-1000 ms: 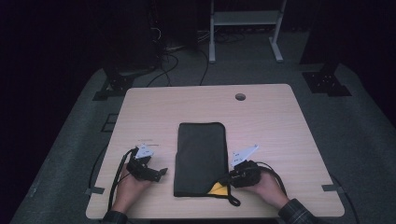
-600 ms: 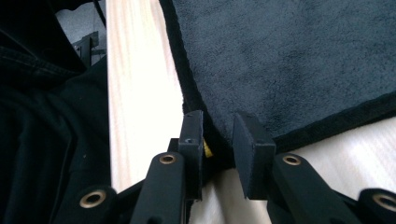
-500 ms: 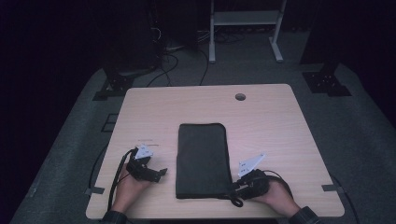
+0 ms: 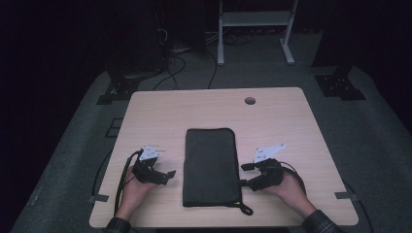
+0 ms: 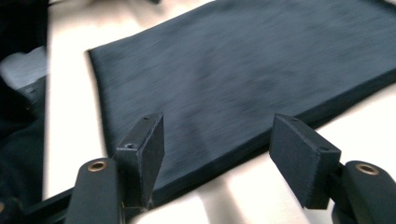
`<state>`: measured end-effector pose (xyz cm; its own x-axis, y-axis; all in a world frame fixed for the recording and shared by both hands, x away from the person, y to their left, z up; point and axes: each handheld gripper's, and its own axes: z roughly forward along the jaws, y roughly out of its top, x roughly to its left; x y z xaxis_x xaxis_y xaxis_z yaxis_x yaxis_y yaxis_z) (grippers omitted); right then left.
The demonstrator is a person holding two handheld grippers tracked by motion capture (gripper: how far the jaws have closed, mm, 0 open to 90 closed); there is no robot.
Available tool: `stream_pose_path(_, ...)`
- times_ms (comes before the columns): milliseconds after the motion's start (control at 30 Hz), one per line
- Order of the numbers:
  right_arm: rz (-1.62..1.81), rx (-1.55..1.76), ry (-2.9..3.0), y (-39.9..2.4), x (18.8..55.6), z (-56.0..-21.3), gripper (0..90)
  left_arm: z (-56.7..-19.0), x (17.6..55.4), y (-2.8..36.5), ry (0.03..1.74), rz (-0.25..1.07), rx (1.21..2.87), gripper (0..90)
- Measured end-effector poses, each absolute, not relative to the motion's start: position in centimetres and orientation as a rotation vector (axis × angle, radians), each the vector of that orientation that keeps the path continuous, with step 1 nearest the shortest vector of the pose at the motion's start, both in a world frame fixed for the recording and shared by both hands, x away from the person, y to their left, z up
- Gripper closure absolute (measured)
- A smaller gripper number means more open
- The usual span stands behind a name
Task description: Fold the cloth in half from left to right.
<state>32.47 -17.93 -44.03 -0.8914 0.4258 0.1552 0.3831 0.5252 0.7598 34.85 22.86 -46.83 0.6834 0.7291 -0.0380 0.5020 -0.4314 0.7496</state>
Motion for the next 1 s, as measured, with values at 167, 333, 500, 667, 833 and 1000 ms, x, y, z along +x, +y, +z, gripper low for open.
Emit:
stream_pose_path(167, 1.300, 0.769, 2.628, -18.1, 34.9, -43.5, 33.9, -45.6, 36.1, 22.1, 0.917, 0.370, 2.110, 2.0)
stream_pose_path(333, 1.274, 0.822, 2.557, -18.0, 37.1, -43.3, 33.1, -44.7, 37.8, 21.4, 0.905, 0.371, 2.101, 4.7)
stream_pose_path(500, 1.281, 0.861, 2.523, -17.7, 39.3, -43.1, 33.1, -44.2, 39.5, 20.6, 0.885, 0.367, 2.100, 9.8)
stream_pose_path(667, 1.268, 0.900, 2.493, -17.2, 41.4, -43.2, 33.0, -43.9, 41.2, 19.5, 0.878, 0.367, 2.108, 13.4)
stream_pose_path(833, 1.239, 0.915, 2.465, -16.7, 43.2, -43.3, 32.8, -43.8, 42.5, 19.0, 0.881, 0.373, 2.105, 19.1)
stream_pose_path(1000, 1.208, 0.956, 2.436, -16.3, 45.3, -43.6, 32.7, -43.8, 44.8, 18.8, 0.905, 0.399, 2.107, 22.8)
